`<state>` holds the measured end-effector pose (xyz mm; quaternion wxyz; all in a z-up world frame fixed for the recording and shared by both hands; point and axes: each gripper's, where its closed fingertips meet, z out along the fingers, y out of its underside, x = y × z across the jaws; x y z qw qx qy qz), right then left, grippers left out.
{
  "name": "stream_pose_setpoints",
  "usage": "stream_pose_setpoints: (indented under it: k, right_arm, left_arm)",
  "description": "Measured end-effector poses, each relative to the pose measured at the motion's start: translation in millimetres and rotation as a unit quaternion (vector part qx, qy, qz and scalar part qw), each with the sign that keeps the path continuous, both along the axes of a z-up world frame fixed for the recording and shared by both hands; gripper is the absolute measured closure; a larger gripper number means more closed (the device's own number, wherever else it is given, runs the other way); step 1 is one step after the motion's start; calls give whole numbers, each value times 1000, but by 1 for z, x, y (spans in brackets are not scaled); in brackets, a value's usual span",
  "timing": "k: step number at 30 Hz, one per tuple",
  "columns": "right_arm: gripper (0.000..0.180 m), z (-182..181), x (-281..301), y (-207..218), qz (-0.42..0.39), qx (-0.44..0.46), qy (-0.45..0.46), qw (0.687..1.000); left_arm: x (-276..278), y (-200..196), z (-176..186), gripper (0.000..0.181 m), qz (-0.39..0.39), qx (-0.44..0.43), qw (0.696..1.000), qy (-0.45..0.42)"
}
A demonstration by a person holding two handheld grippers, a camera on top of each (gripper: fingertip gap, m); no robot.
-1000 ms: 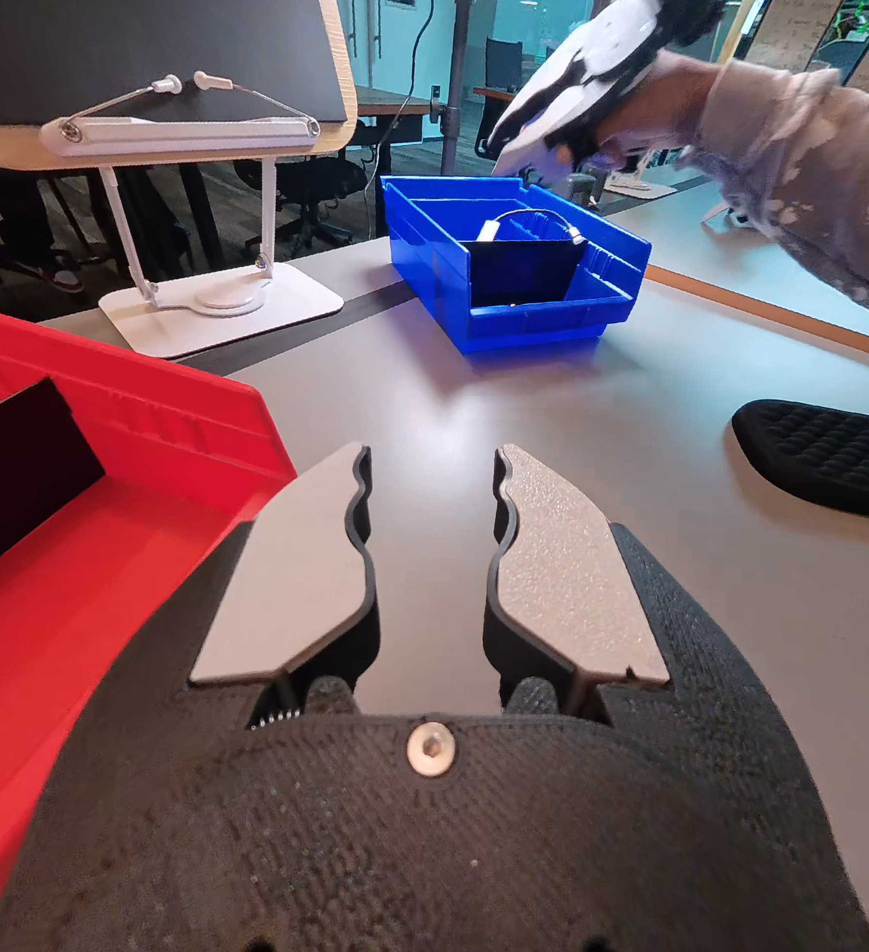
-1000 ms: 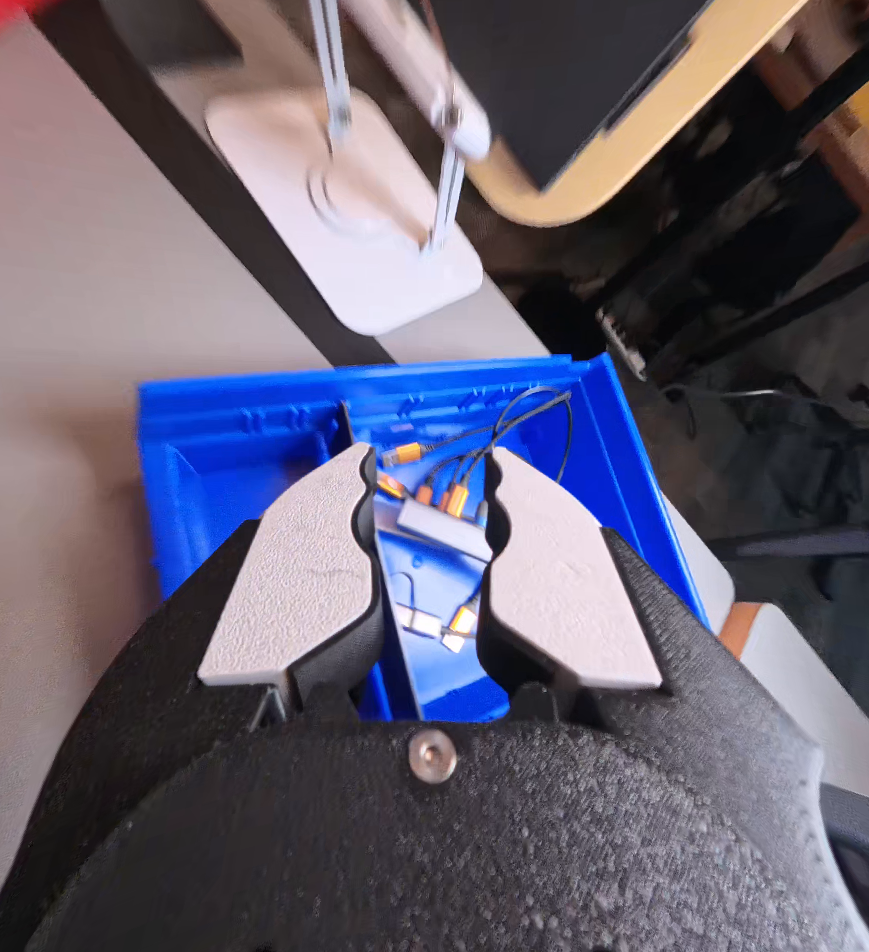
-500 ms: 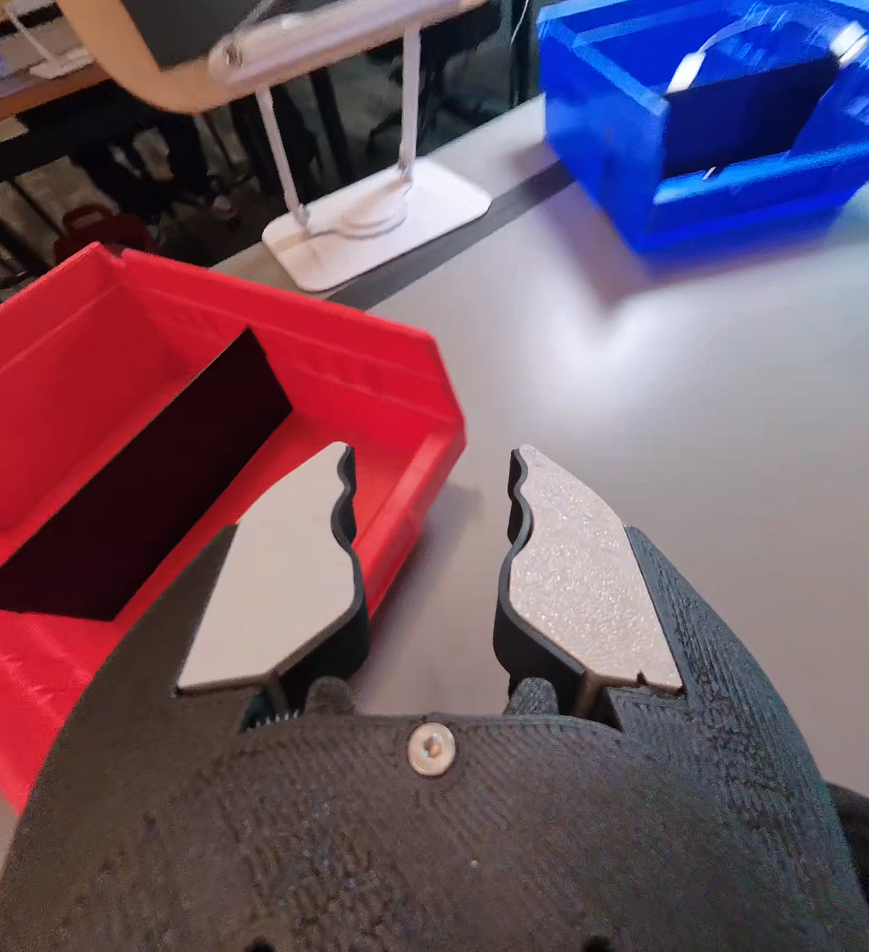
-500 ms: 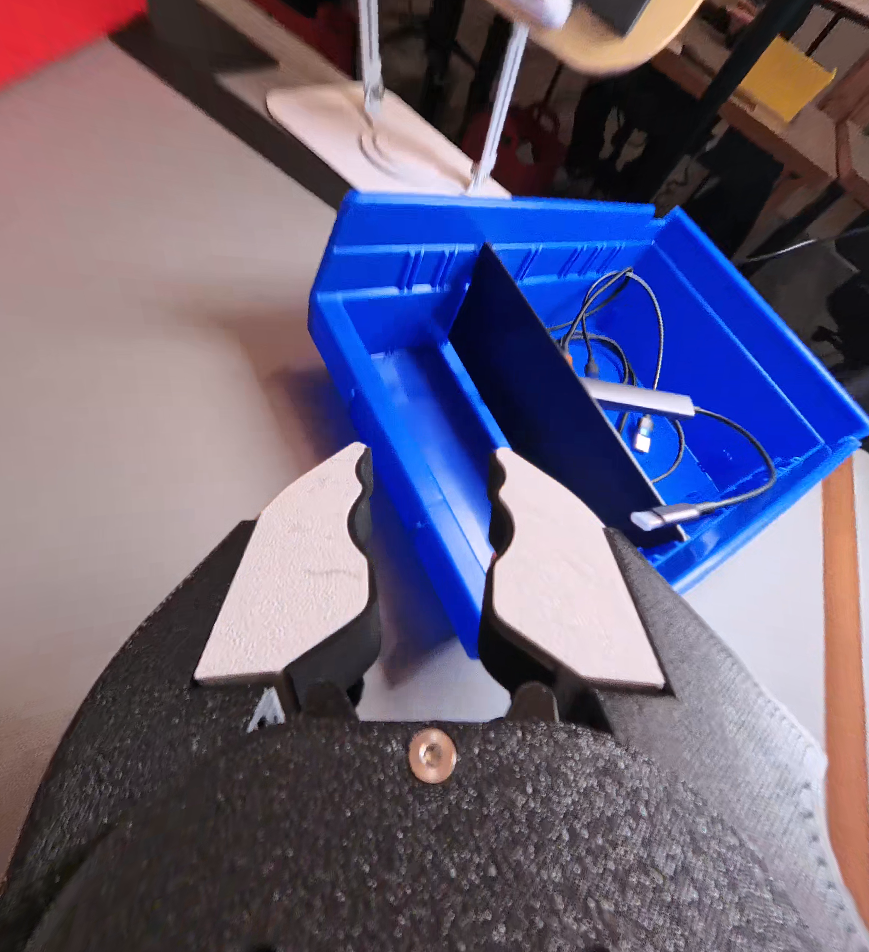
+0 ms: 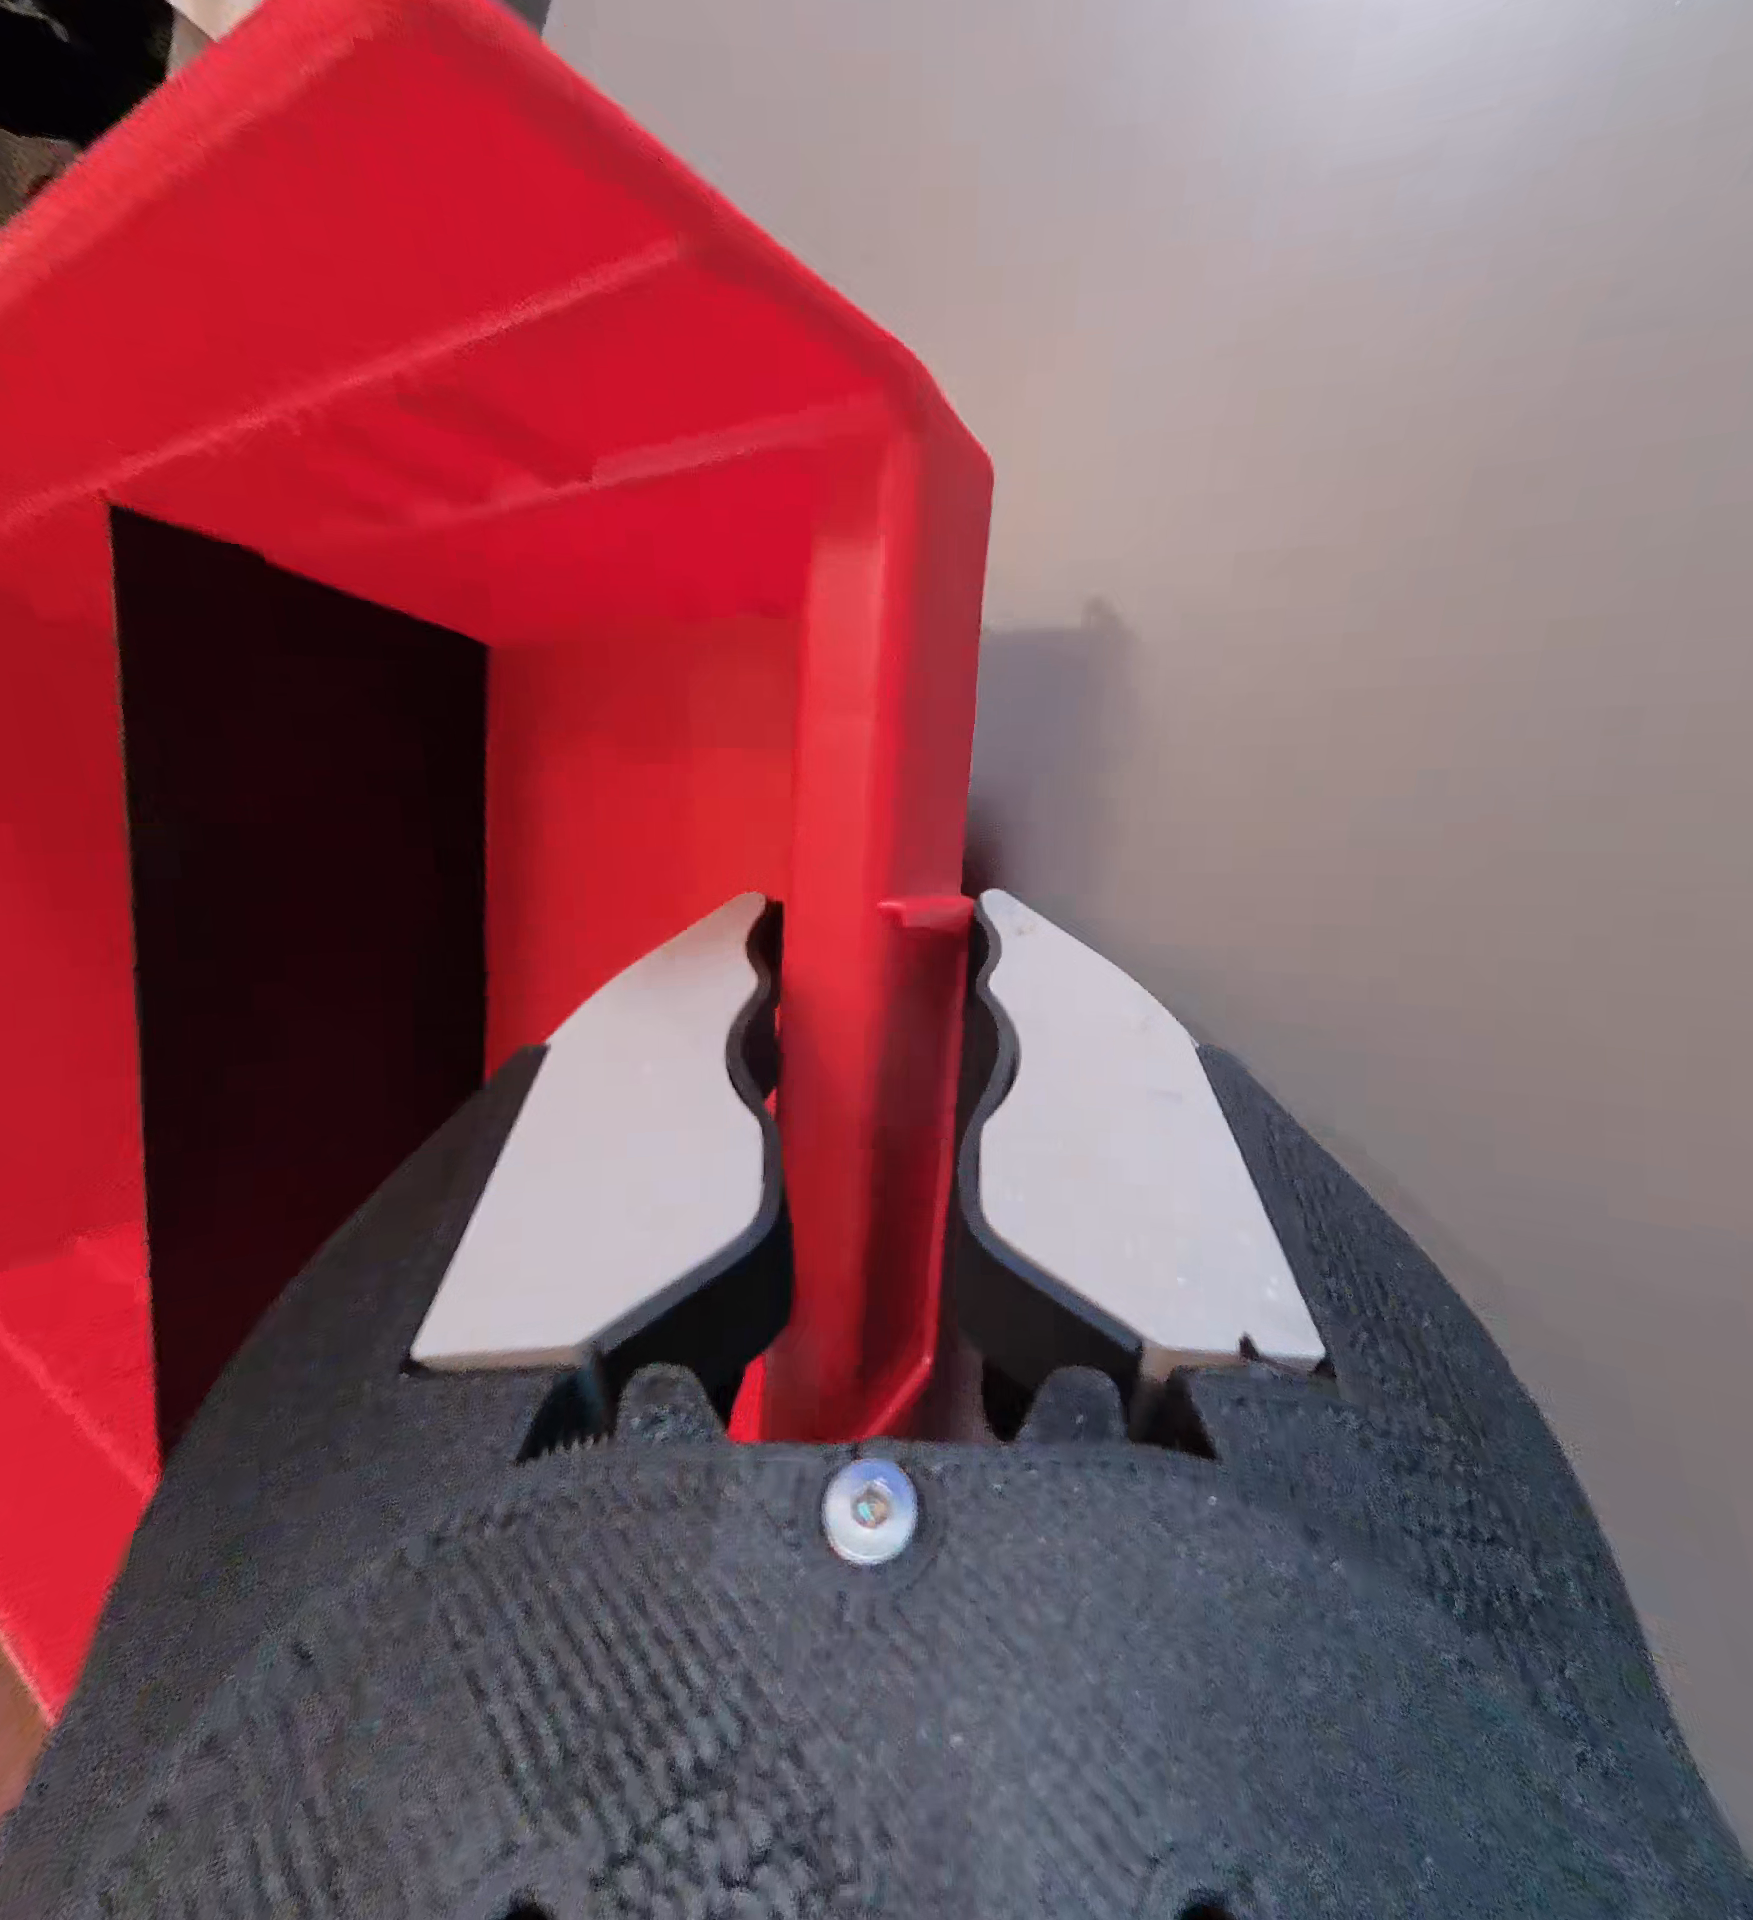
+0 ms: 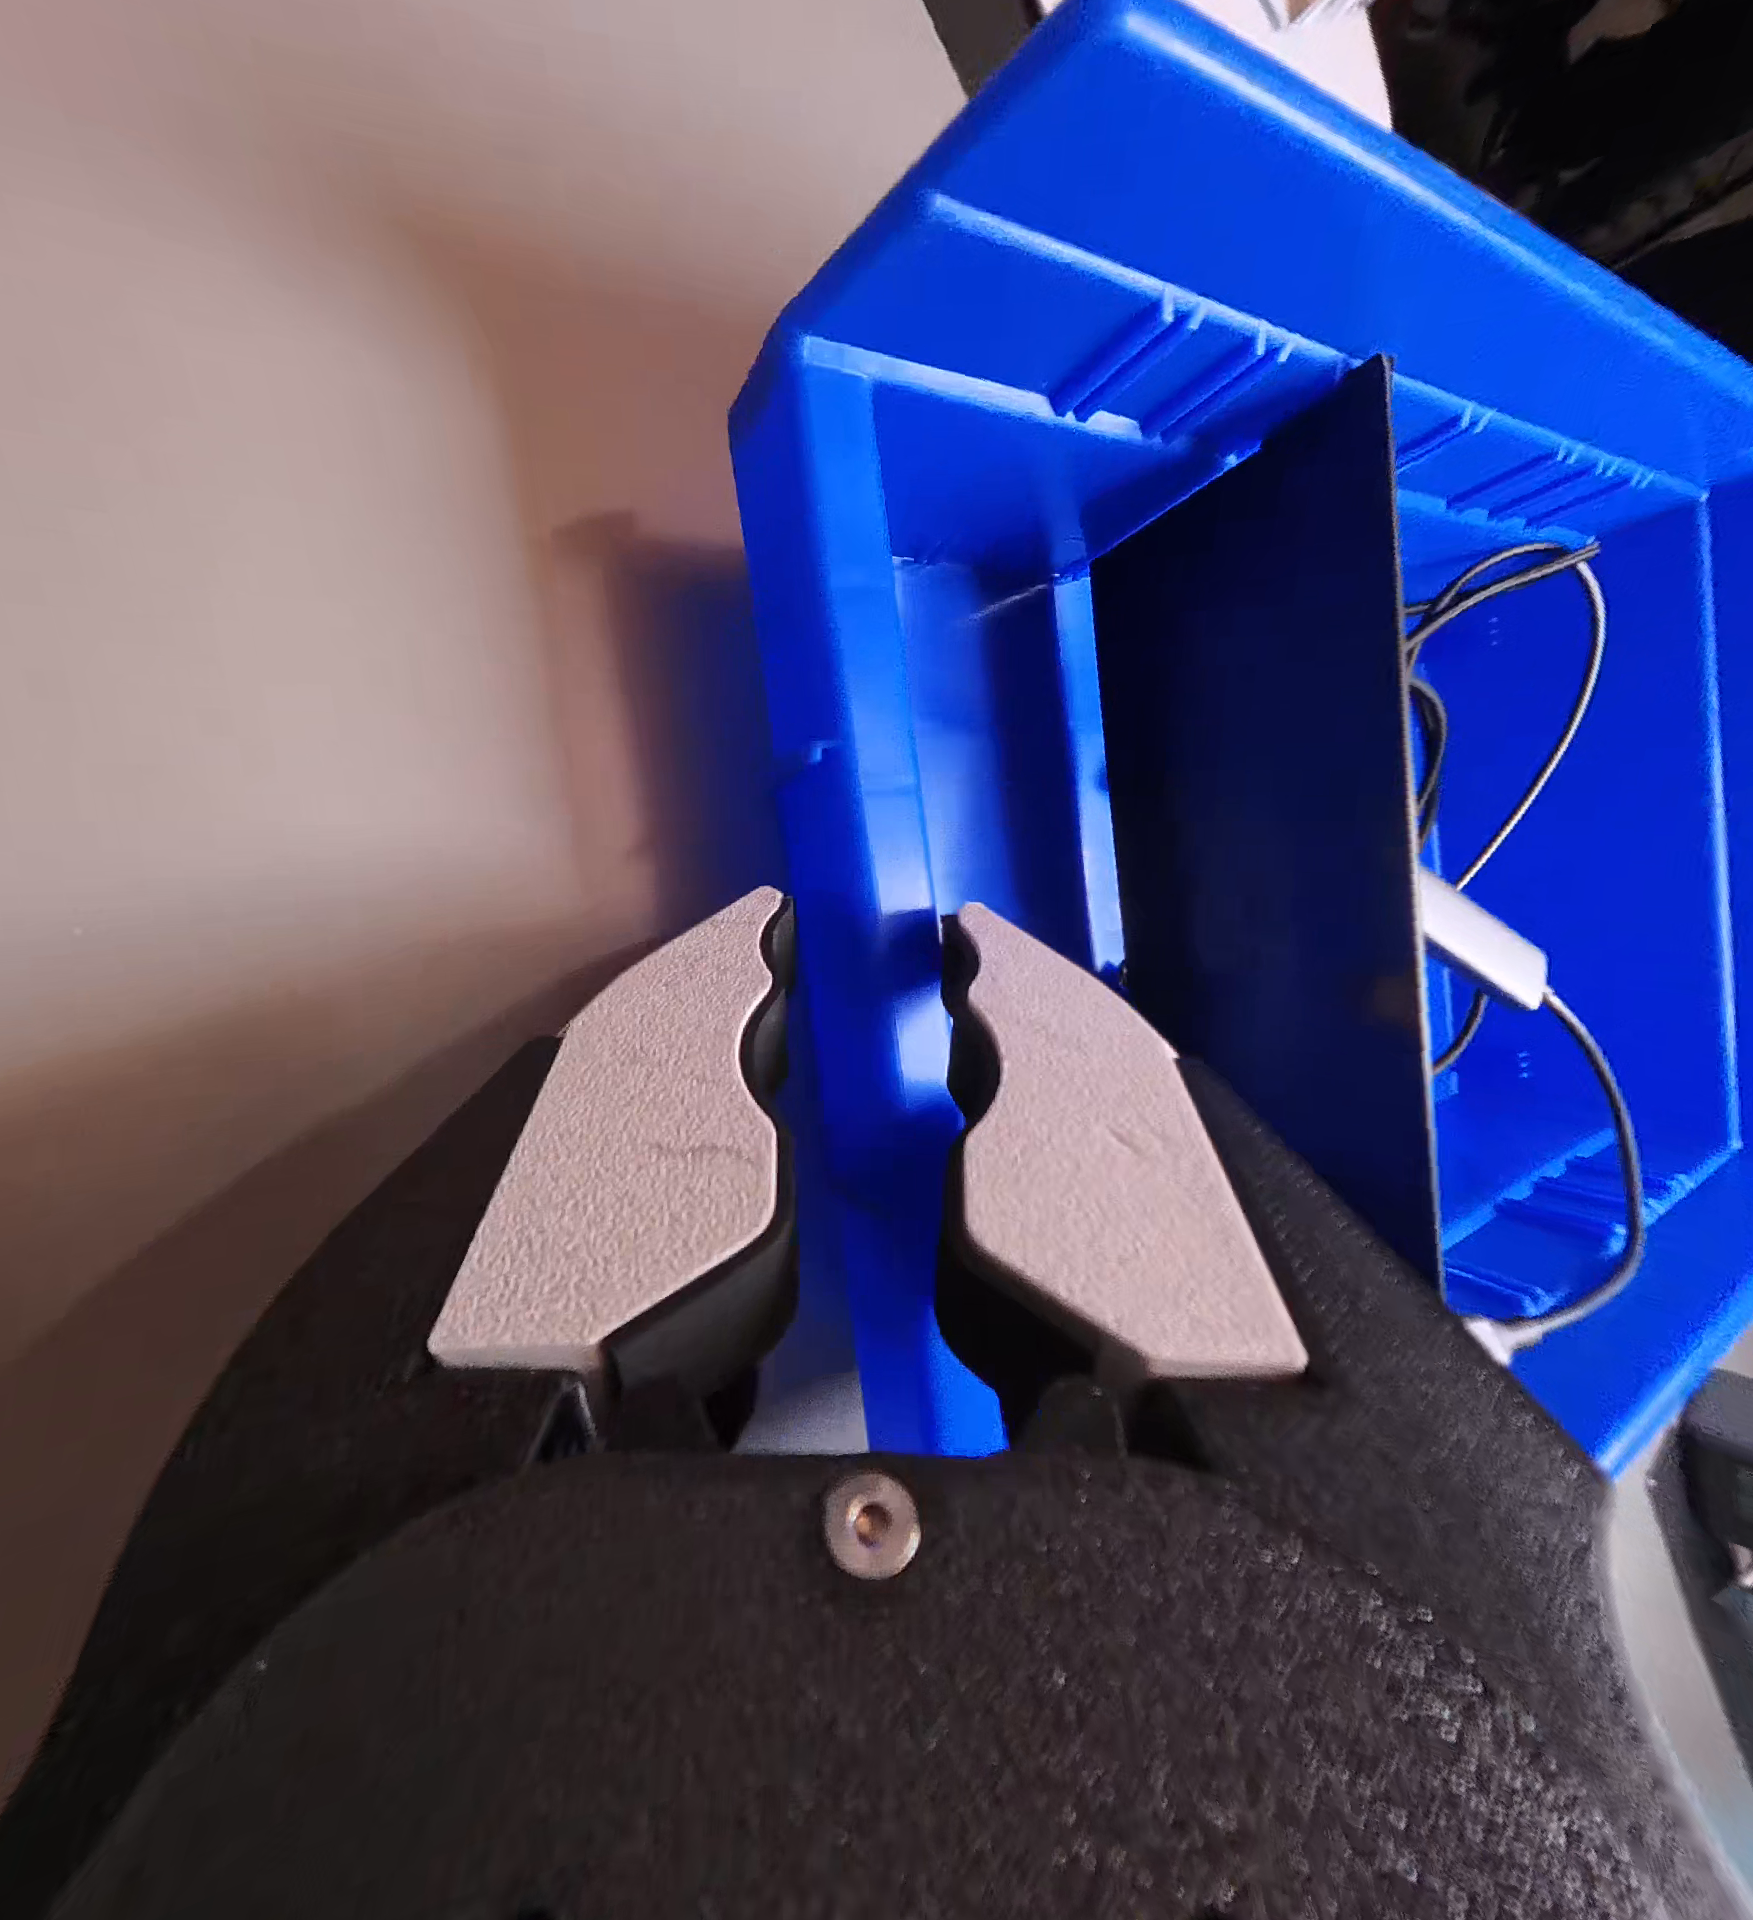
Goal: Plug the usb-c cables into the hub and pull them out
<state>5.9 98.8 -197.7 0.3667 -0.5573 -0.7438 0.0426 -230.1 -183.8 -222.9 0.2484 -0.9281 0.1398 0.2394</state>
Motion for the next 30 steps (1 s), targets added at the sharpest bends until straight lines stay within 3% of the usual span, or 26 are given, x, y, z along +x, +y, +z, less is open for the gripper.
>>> stream_pose_setpoints:
  k: [4,16,18,22,27,30]
  right_arm:
    - [153,0,7,-24,35,0,-12,999]
    - [153,3,73,-132,131,8,-15,991]
    - [148,13,89,-151,134,3,15,991]
    - [152,60,129,-197,138,-103,164,971]
    - [157,96,184,-151,2,-123,318,940]
    - [147,93,200,-97,-119,-127,363,915]
  left_arm:
    - [22,11,0,148,-31,0,1000,-1]
    - [145,90,4,146,-292,27,956,10]
    - [149,100,8,140,-282,46,958,-7]
    - [157,96,33,134,-251,118,959,-66]
    - [191,76,65,132,-209,187,938,-203]
    - [224,73,79,133,-158,248,899,-323]
